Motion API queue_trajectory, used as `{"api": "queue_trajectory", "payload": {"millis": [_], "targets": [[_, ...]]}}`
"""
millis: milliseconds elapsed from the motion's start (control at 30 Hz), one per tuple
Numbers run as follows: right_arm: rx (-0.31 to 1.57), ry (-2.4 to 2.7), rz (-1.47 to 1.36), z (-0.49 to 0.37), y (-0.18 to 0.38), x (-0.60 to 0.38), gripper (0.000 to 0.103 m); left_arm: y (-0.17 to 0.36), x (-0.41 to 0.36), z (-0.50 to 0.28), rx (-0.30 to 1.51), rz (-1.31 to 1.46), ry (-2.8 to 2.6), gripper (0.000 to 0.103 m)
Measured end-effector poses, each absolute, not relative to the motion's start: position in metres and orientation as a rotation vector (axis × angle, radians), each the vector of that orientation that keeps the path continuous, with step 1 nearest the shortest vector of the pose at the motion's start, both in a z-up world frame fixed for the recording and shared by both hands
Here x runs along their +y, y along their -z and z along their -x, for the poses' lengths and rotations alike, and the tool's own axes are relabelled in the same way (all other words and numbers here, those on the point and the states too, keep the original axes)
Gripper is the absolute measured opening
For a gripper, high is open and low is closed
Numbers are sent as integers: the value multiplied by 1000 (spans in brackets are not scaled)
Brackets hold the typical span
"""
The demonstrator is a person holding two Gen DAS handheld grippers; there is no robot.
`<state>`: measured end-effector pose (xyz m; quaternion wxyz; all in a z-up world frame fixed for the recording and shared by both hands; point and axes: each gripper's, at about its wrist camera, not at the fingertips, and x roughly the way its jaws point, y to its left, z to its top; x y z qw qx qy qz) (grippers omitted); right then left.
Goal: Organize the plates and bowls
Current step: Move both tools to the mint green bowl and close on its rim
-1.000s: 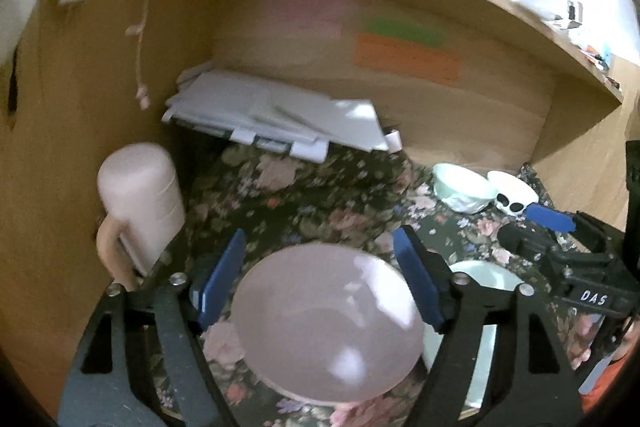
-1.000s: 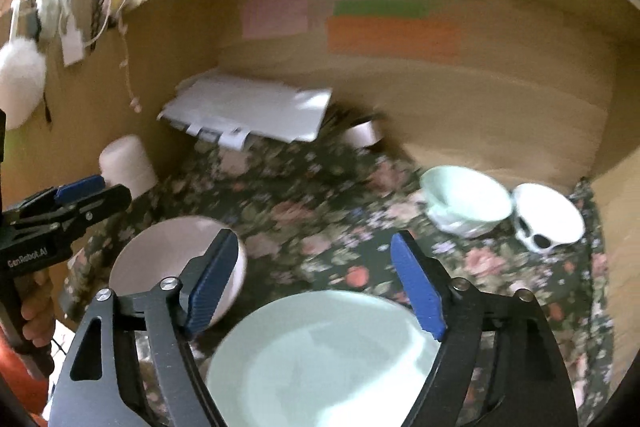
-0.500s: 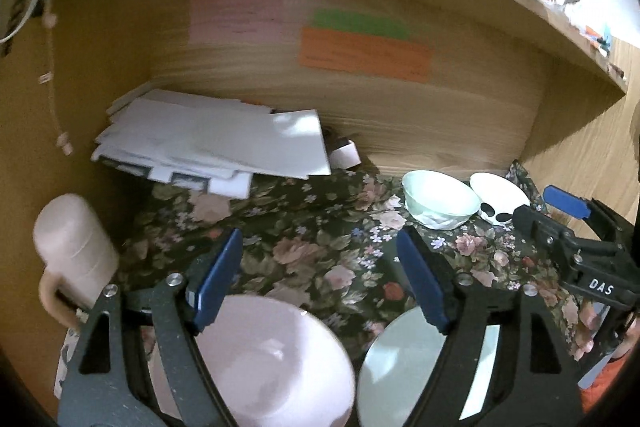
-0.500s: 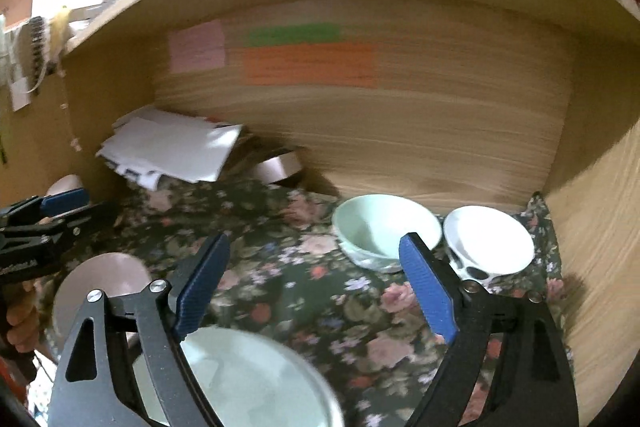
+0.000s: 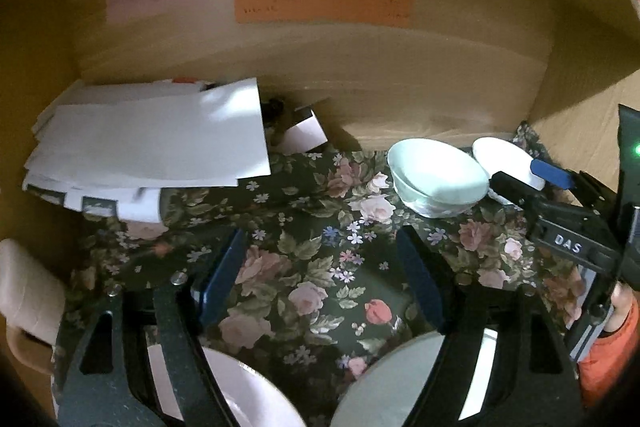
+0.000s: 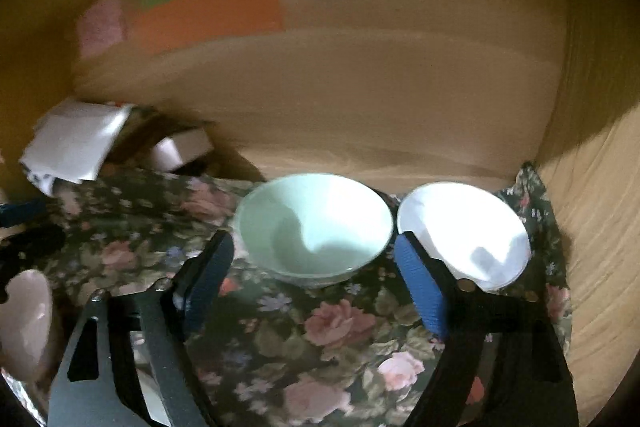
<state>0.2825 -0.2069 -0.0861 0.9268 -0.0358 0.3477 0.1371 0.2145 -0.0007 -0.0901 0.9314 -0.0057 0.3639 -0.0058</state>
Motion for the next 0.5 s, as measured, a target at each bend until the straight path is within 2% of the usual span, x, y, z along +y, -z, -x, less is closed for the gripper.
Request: {"api": "queue_trajectory", "payload": {"millis": [67,267,333,500], "targets": [[760,-270,68,-295,96,-212,66,94,-4,-225,755,-2,14,76],[852,-219,44,-319,119,-228,49,106,-12,-244,791,-25,46,76],[882,-215,33,-323,126,-231,45,111,-14,-250,806,-29,56,76],[908,-238,-13,-327,132,-235,43,121,-14,-262,844,-18,61,76]]}}
